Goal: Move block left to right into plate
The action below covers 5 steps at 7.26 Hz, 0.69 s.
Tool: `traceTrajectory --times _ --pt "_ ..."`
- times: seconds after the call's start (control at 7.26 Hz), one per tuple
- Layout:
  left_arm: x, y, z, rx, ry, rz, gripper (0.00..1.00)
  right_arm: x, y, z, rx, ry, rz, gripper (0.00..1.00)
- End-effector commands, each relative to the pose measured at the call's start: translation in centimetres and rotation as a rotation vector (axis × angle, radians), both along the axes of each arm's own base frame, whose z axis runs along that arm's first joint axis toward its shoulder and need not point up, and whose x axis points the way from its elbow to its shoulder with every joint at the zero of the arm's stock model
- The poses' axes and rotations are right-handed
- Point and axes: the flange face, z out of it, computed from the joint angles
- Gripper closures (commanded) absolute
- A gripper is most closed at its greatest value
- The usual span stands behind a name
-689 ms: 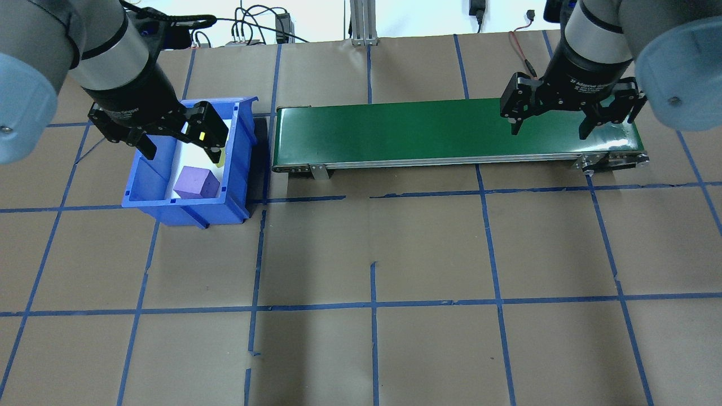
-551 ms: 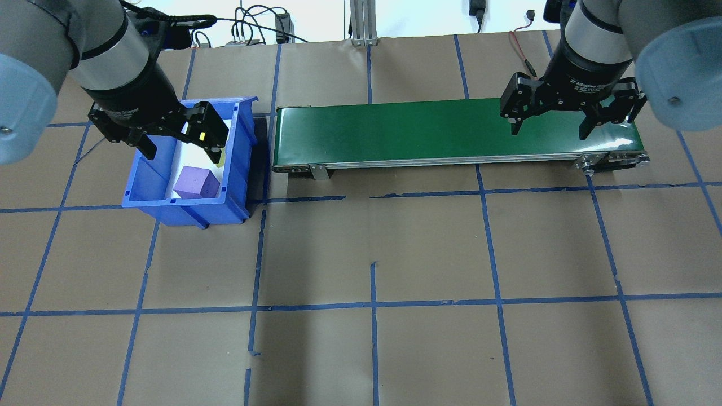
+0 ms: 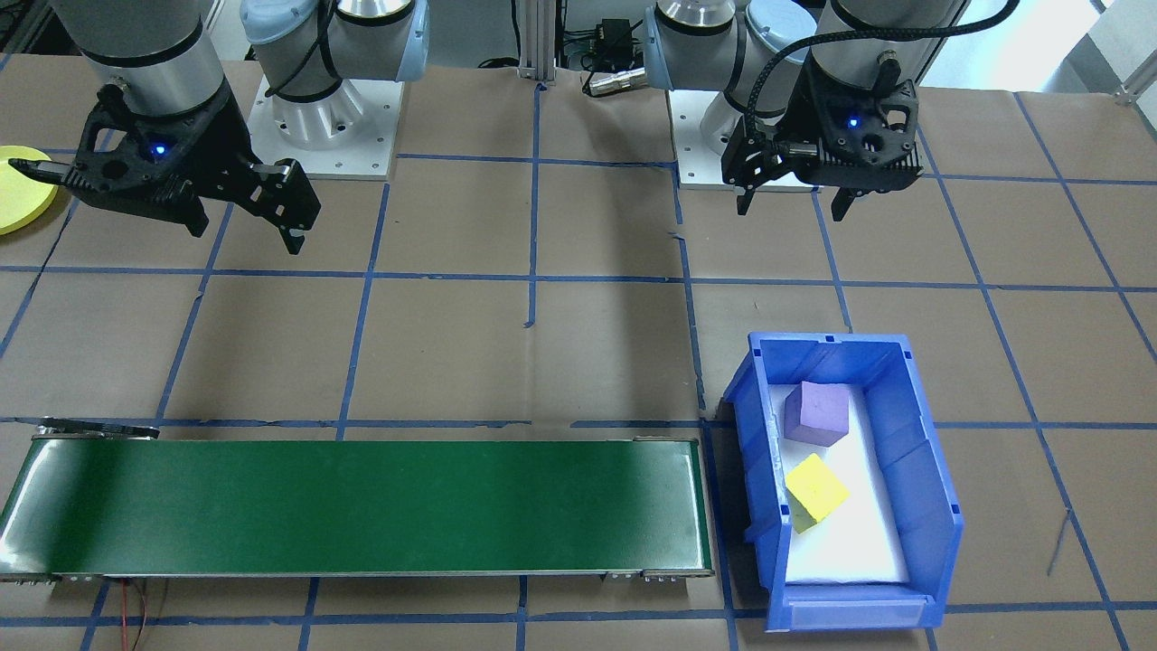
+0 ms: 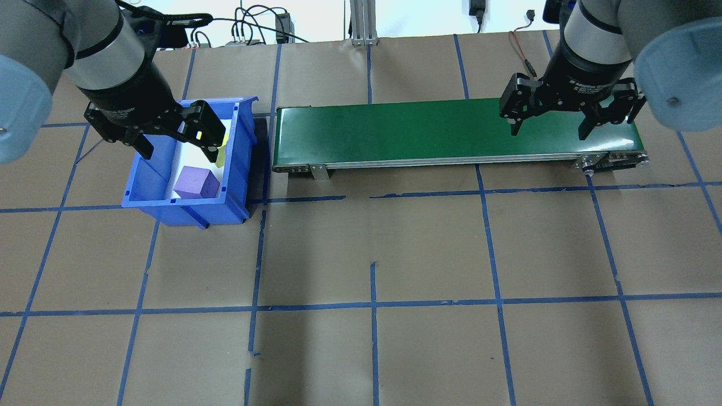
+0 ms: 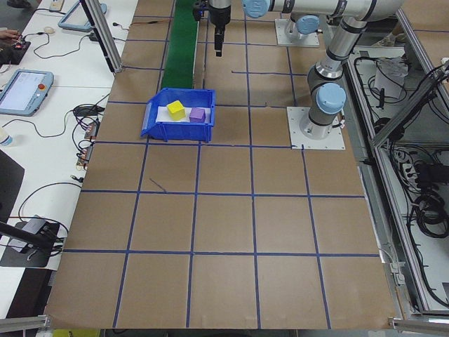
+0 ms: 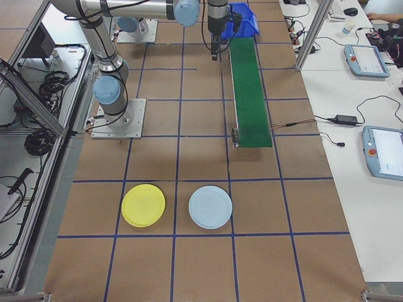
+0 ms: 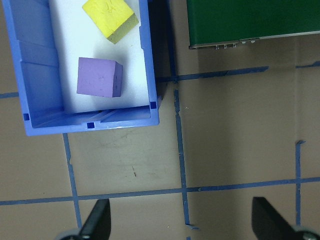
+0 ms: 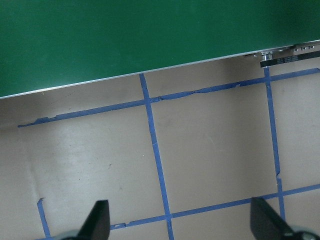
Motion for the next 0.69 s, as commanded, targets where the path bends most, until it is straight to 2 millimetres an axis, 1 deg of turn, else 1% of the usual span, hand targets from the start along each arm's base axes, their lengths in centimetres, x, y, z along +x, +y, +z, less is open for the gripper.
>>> traceTrajectory --times 0.0,0.14,0.28,0.41,0.55 --pt "0.1 -0.1 0.0 0.000 0.003 0.003 0.00 0.0 0.0 0.0 0.000 0.000 -0.001 0.00" --pt "0.7 -0.7 0.4 -0.030 -0.005 0.006 0.00 0.0 0.0 0.0 0.000 0.000 0.001 0.00" --pt "2.9 -1.7 1.3 -0.091 -0.021 -0.065 0.00 0.0 0.0 0.0 0.000 0.000 -0.001 0.00" --pt "7.9 -2.9 0.2 -0.070 -0.018 -0.096 0.00 0.0 0.0 0.0 0.000 0.000 0.001 0.00" --pt "10.7 -4.5 -2.4 -0.020 -0.005 -0.066 0.00 0.0 0.0 0.0 0.000 0.000 -0.001 0.00"
